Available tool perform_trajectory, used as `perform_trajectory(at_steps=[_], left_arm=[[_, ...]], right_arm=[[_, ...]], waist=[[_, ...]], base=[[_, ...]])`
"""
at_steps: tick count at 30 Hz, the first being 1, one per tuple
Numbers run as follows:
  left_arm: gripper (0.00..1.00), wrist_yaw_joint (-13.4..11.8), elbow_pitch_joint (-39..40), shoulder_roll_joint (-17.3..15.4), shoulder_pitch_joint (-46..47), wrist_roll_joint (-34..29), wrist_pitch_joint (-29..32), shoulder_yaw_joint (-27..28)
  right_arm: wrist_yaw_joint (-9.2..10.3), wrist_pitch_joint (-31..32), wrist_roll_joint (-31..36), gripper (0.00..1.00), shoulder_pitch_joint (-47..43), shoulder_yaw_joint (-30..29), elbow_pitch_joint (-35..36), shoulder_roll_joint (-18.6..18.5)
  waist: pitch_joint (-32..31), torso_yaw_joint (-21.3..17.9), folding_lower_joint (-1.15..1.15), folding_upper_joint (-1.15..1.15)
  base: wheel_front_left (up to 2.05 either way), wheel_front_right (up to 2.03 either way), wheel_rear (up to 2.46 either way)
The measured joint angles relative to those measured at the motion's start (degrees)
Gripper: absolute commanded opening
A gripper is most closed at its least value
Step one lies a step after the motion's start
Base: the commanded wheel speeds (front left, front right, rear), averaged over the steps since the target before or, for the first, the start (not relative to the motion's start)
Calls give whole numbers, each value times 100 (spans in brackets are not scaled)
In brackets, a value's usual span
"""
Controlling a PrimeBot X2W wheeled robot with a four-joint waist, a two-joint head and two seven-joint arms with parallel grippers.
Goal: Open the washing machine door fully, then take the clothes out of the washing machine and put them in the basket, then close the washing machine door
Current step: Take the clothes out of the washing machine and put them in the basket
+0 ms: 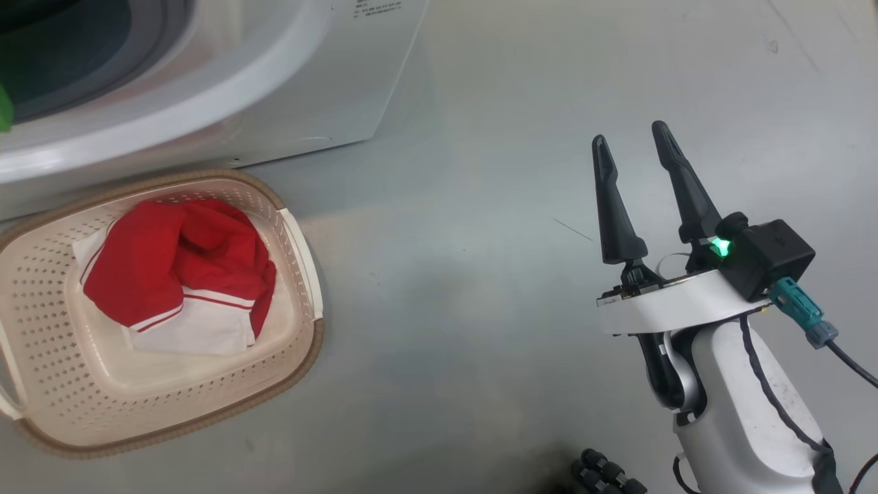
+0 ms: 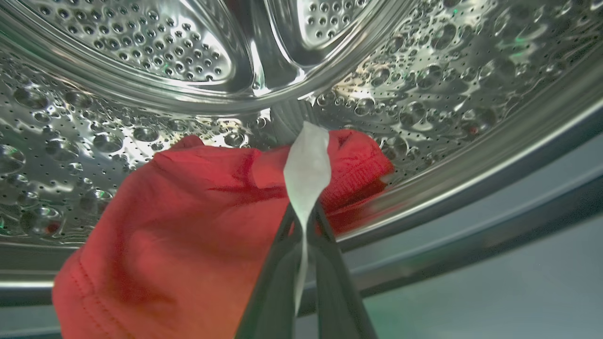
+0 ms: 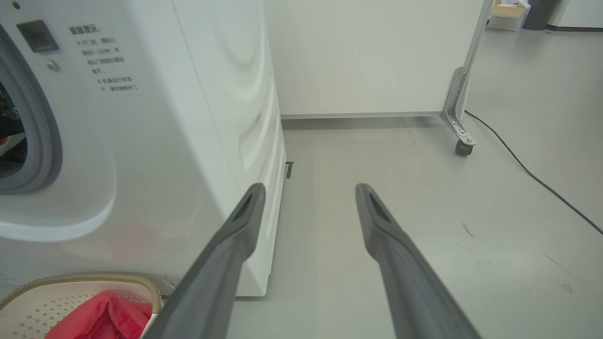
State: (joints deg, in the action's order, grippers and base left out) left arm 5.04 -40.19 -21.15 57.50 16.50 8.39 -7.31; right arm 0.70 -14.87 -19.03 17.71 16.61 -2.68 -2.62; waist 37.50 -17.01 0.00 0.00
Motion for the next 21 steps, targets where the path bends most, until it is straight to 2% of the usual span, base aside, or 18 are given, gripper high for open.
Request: perform_trajectory(at_steps=[8,21], left_arm=[[0,80,-89,397,-152,294,-559,40],[0,141,-218,665,-911,368,-1350,-198]], right_arm=[[-1,0,101,100,-2,-110,-100,-2],[-62,0,210,100,-122,-248,-330,-5]], waist=[[-325,154,0,0],[-1011,512,0,0]], base=[[0,0,0],[0,0,0]])
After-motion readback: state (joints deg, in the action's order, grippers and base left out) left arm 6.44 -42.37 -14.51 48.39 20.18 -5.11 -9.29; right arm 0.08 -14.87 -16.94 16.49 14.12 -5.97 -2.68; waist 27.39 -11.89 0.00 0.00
